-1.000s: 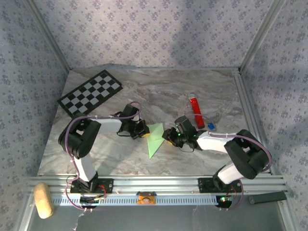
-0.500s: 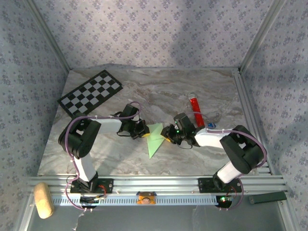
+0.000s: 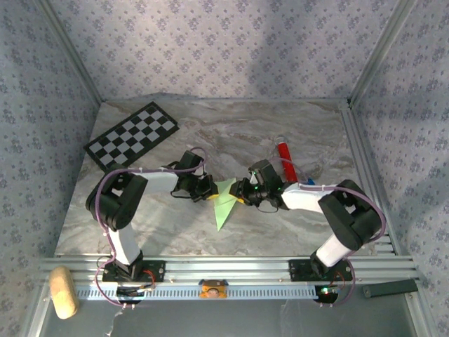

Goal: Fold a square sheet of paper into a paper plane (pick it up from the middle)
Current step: Fold the wing for the fifth time at the center of the table.

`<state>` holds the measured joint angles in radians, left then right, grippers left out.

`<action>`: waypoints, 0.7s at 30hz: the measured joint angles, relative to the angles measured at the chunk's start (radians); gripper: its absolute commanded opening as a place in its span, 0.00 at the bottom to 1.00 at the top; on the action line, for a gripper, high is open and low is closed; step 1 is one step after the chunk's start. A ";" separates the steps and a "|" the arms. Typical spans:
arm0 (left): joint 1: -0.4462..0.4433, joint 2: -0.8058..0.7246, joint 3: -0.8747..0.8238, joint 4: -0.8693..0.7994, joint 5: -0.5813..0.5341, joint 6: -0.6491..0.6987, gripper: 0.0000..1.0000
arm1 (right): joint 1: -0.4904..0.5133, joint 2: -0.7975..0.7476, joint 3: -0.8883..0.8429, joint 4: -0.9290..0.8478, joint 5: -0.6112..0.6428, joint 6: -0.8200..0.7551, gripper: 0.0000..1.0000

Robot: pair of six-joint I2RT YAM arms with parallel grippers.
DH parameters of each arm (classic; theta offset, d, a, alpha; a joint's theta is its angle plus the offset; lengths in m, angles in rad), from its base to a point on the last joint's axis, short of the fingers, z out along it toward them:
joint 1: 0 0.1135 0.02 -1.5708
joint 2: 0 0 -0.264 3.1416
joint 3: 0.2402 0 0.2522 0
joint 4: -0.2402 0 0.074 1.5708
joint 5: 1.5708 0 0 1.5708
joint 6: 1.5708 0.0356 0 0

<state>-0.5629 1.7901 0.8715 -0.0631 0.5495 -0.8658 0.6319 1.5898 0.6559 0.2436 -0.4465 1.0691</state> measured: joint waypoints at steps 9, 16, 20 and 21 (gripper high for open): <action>0.000 0.000 0.005 -0.016 0.000 0.019 0.06 | -0.040 0.048 0.034 -0.016 -0.071 -0.076 0.34; 0.000 0.000 0.005 -0.017 0.000 0.020 0.07 | -0.061 0.079 0.076 -0.044 -0.121 -0.130 0.33; 0.000 0.000 0.005 -0.017 0.000 0.020 0.07 | -0.064 0.101 0.097 -0.056 -0.143 -0.155 0.33; 0.000 0.000 0.005 -0.017 0.000 0.020 0.07 | -0.065 0.107 0.101 -0.058 -0.149 -0.160 0.33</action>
<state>-0.5629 1.7901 0.8764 -0.0799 0.5499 -0.8459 0.5671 1.6966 0.7570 0.1852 -0.5953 0.9092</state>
